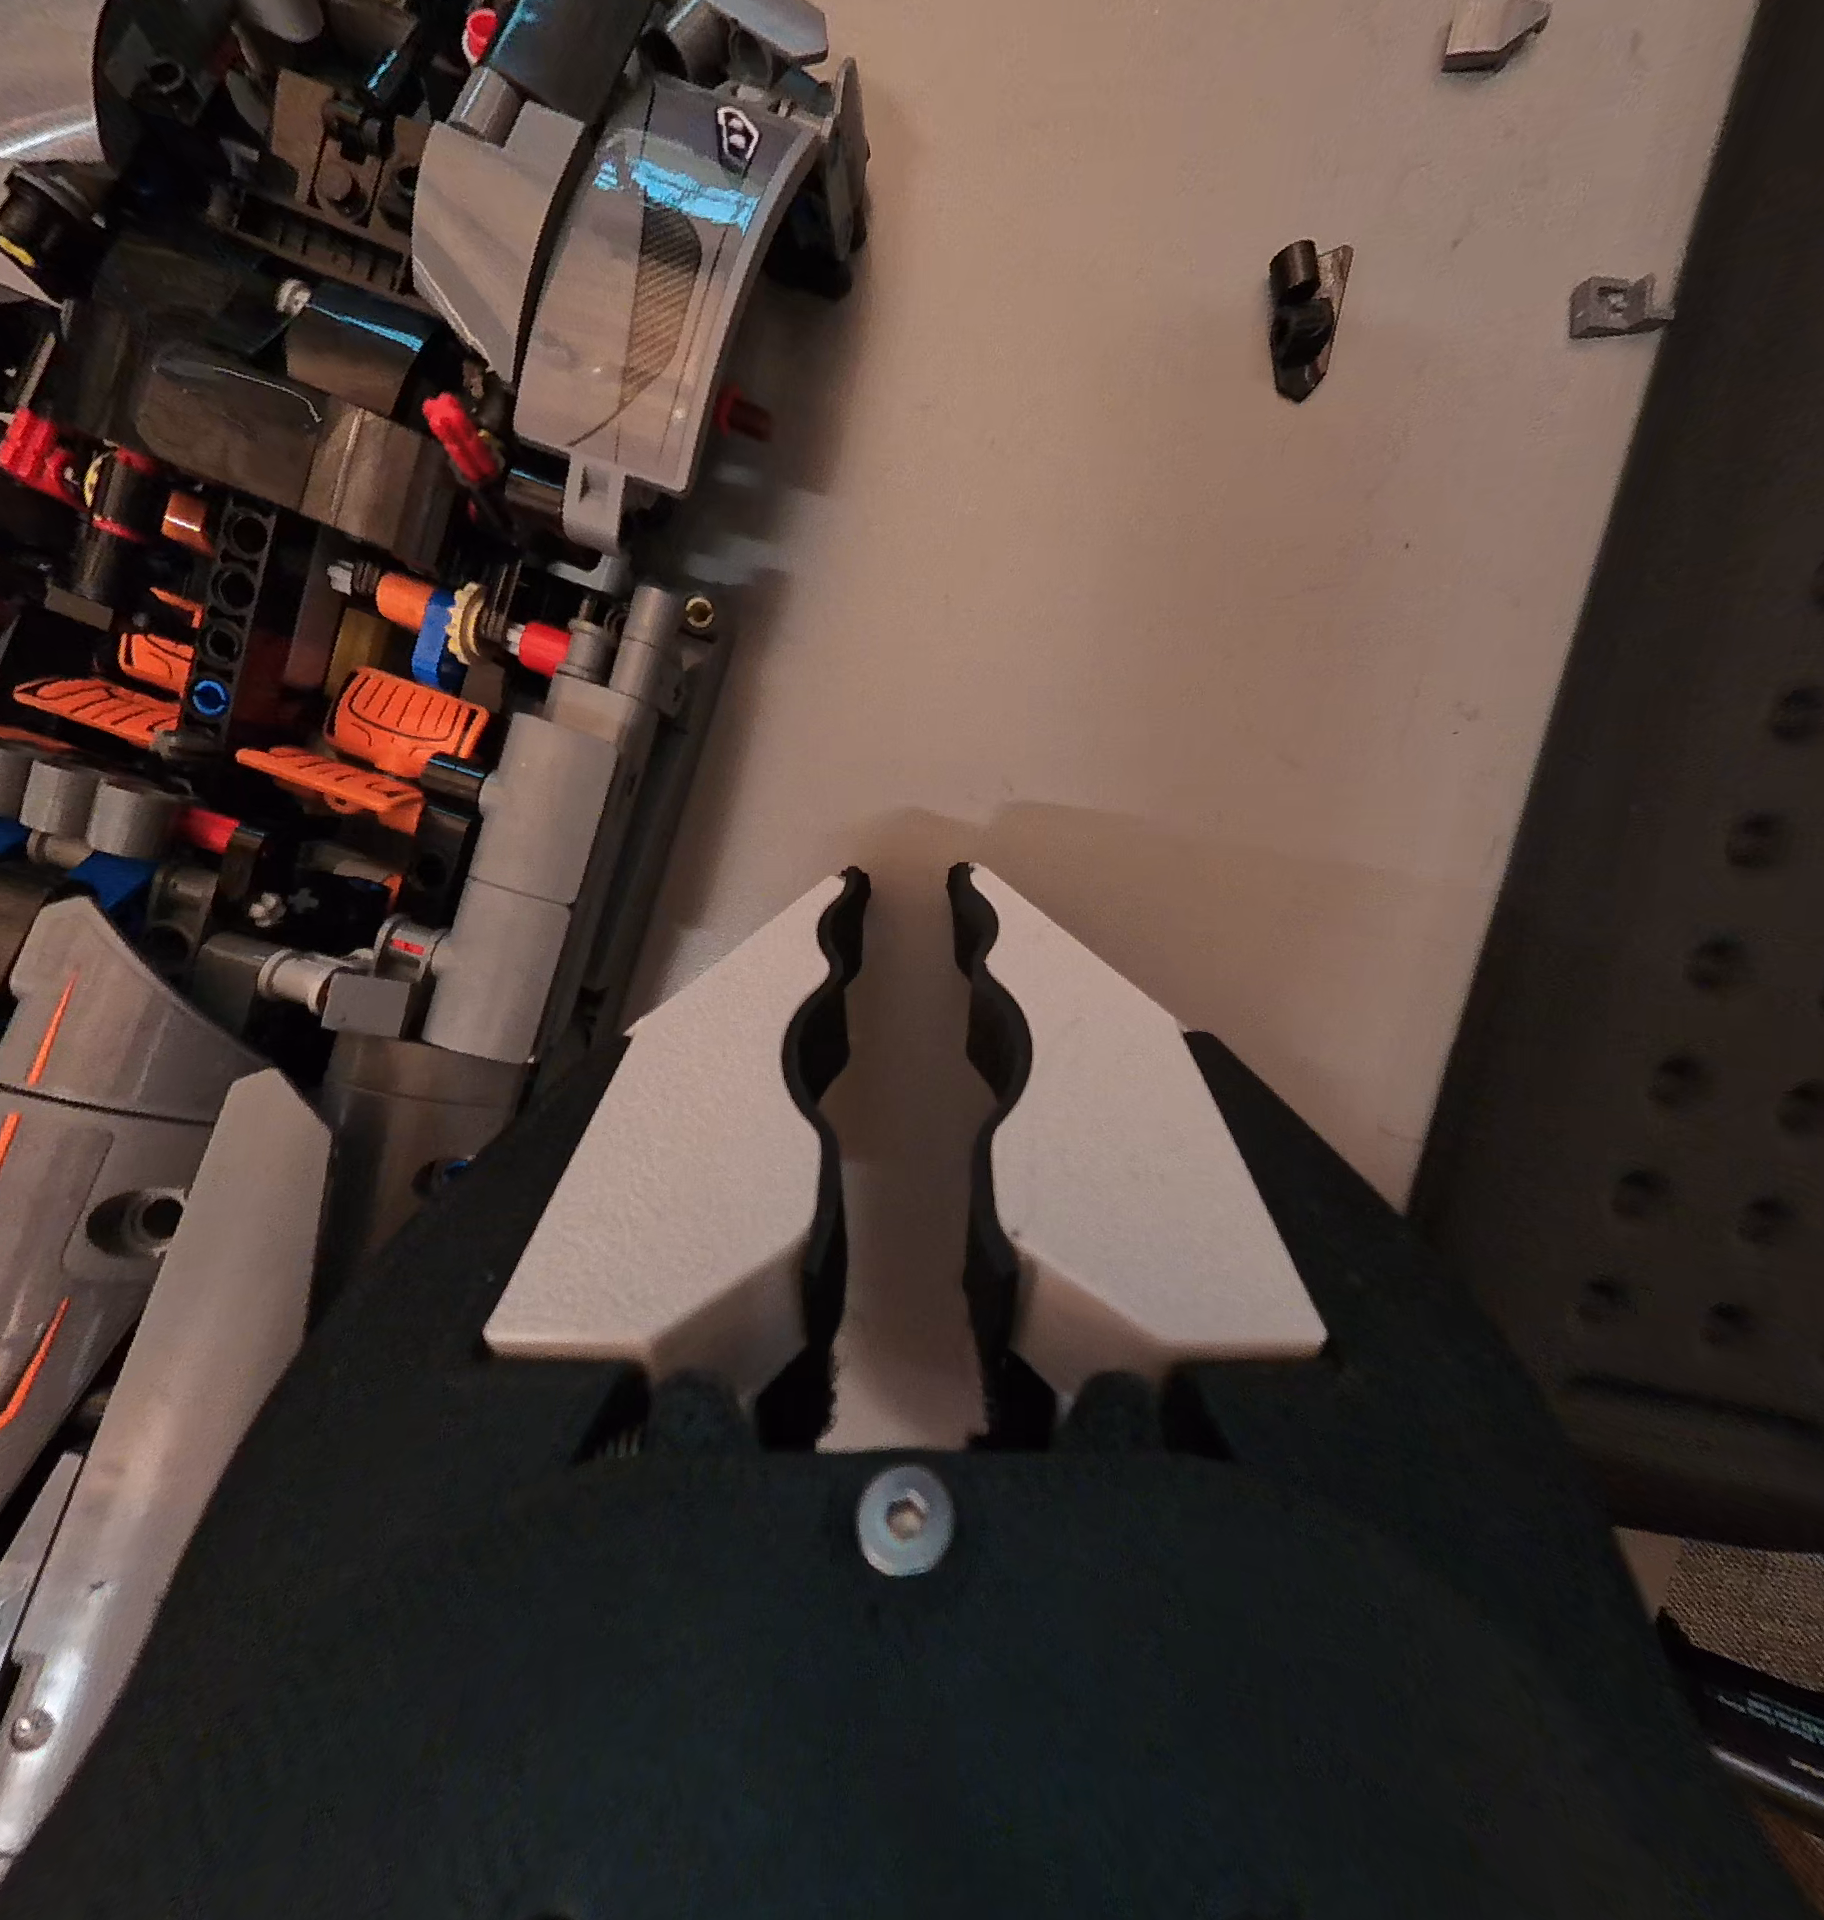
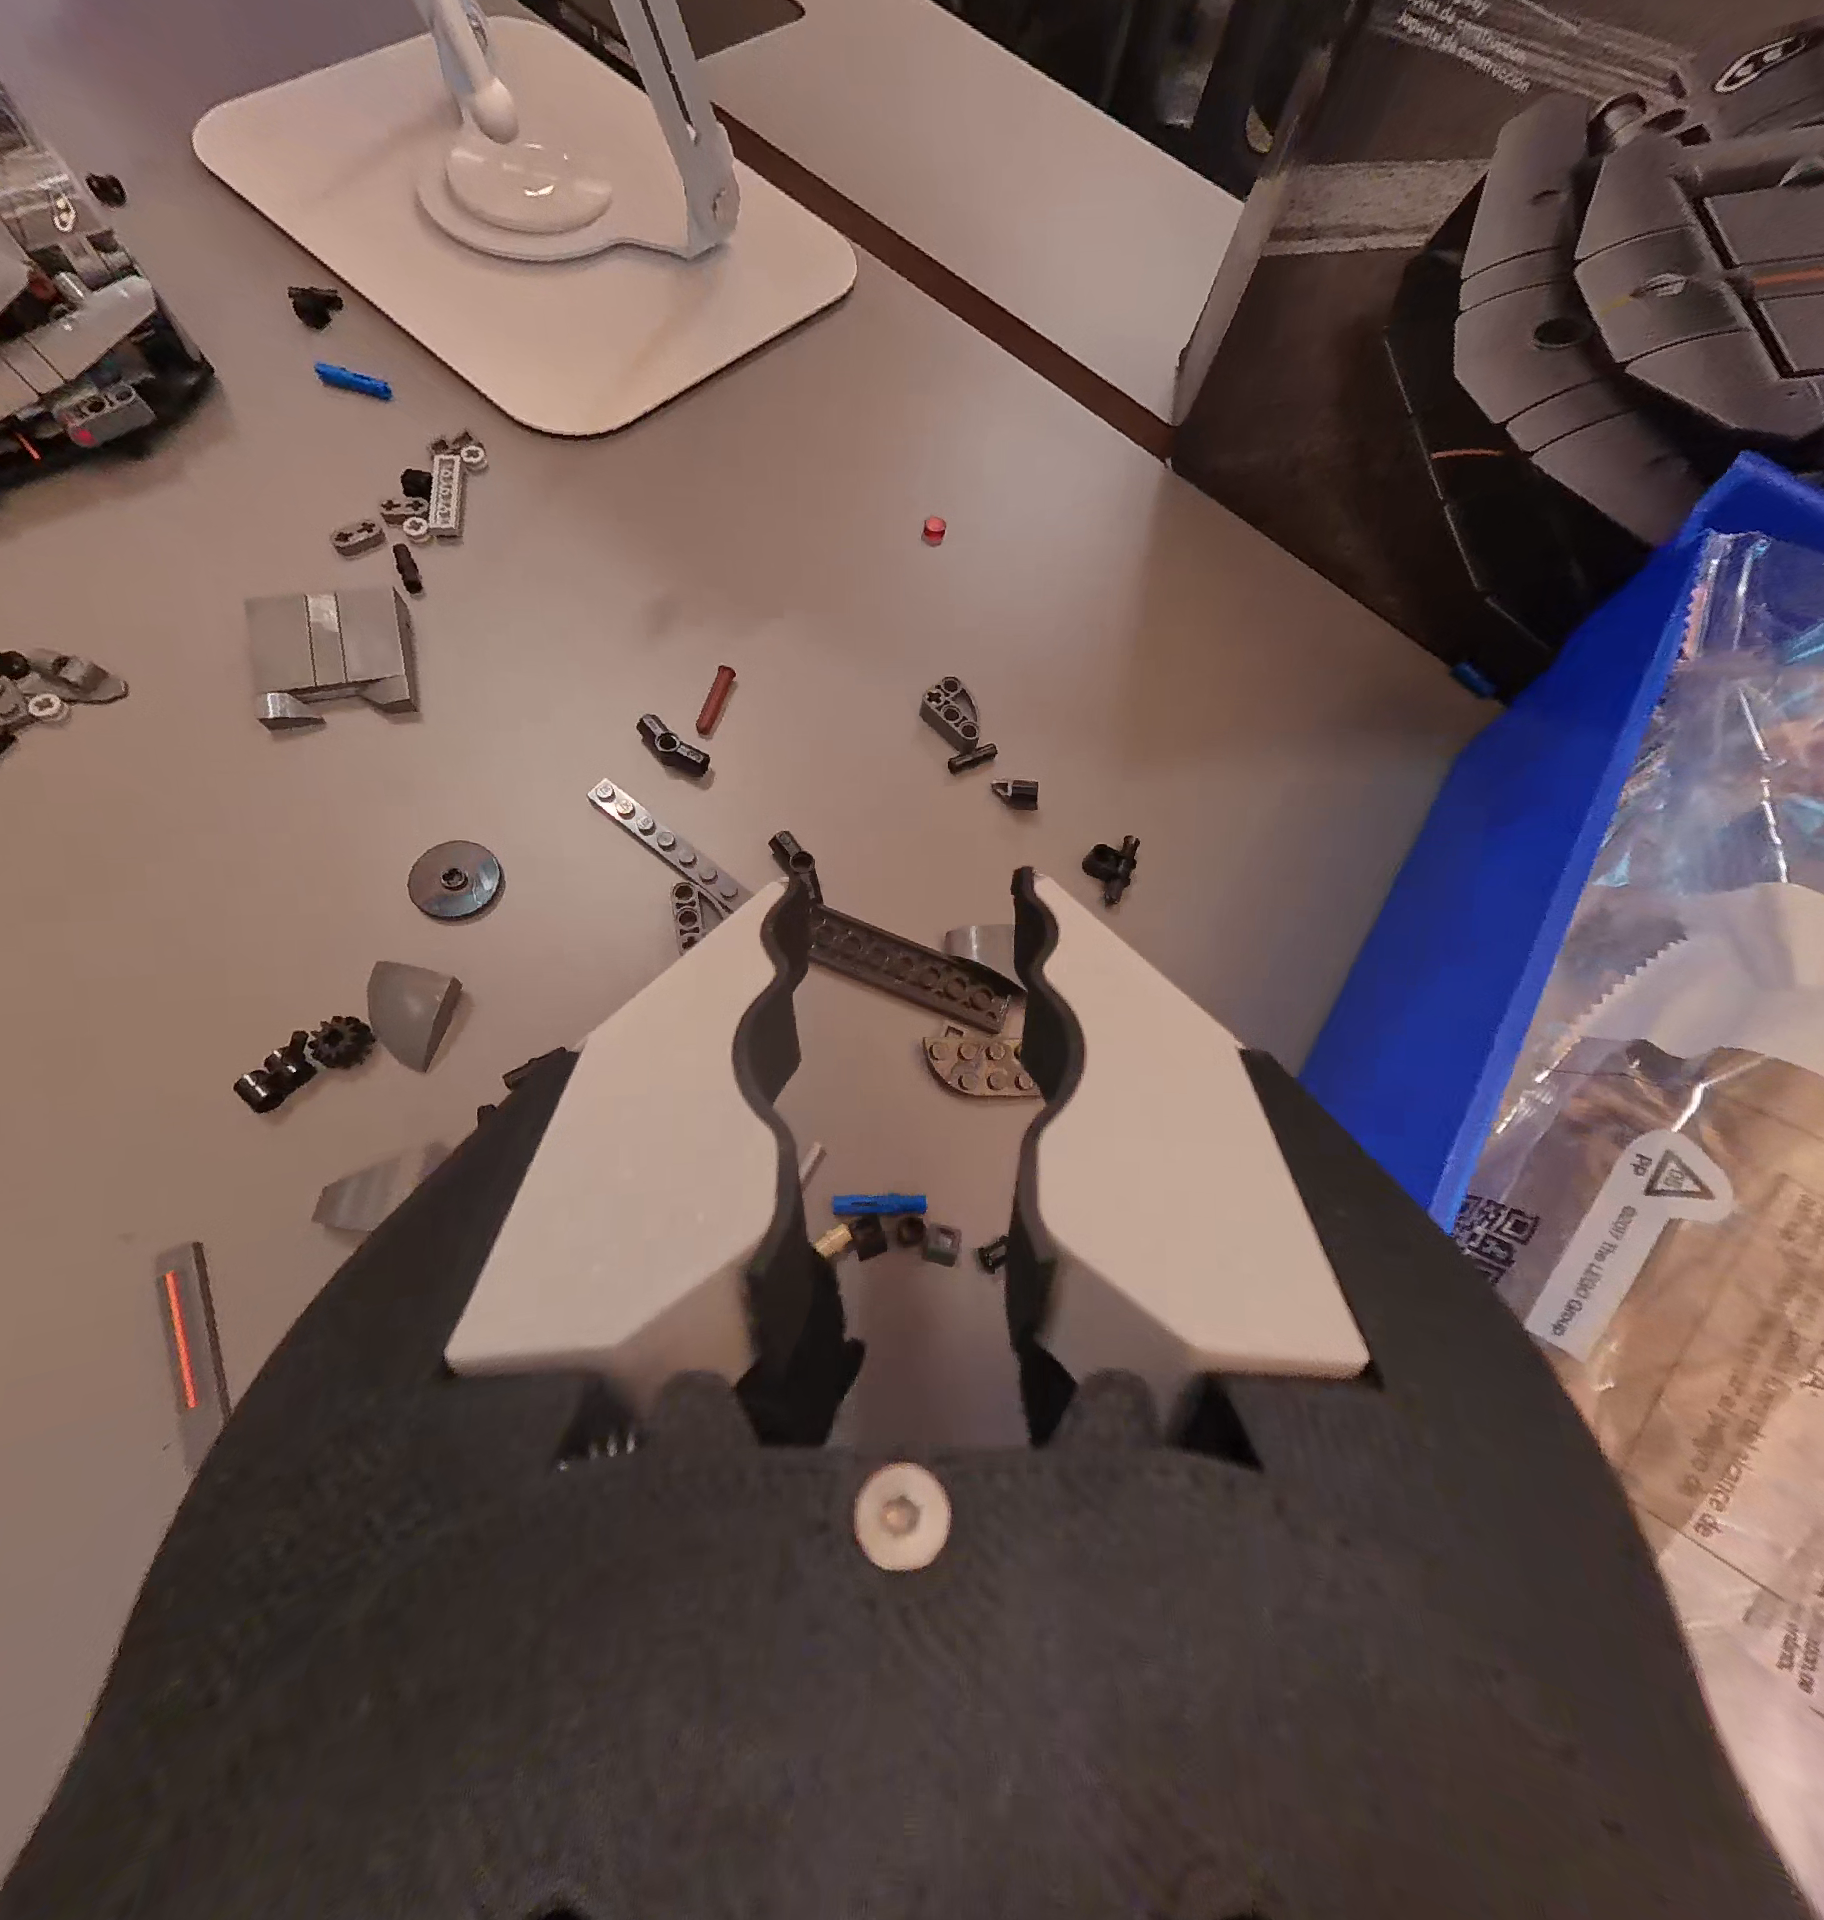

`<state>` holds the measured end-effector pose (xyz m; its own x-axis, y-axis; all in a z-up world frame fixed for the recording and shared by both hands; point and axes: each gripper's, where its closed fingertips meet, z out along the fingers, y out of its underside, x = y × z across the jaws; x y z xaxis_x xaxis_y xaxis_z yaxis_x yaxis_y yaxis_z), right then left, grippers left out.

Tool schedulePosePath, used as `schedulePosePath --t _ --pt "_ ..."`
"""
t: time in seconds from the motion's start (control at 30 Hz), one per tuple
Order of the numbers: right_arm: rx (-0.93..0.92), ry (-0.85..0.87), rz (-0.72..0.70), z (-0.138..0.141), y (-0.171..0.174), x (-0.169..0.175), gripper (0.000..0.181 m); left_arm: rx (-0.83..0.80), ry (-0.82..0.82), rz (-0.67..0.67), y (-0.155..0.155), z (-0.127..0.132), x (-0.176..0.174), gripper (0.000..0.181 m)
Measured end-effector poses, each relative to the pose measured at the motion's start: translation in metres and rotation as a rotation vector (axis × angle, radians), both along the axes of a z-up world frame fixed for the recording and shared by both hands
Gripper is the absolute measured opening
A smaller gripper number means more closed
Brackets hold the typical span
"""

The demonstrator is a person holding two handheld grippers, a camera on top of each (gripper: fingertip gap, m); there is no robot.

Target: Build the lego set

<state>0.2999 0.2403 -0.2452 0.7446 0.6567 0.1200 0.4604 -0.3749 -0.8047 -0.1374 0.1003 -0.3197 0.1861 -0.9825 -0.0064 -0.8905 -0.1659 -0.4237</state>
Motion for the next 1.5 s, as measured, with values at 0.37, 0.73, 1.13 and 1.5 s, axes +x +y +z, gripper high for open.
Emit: schedulePosePath --t 0.37,0.73,1.13,1.5 --pt "0.008 -0.012 0.02 0.001 -0.002 -0.003 0.036 -0.001 0.004 -0.001 0.0 -0.001 0.0 0.014" --pt "0.013 -0.033 0.041 0.0 -0.003 -0.005 0.033 -0.001 0.006 -0.002 0.0 -0.001 0.0 0.014" --pt "0.18 0.098 -0.059 0.055 0.006 0.029 0.034 -0.004 0.012 -0.005 -0.001 -0.003 0.0 0.014" --pt "0.201 0.063 -0.06 0.057 0.005 0.034 0.034 -0.006 0.015 -0.001 0.001 -0.004 -0.001 0.014"
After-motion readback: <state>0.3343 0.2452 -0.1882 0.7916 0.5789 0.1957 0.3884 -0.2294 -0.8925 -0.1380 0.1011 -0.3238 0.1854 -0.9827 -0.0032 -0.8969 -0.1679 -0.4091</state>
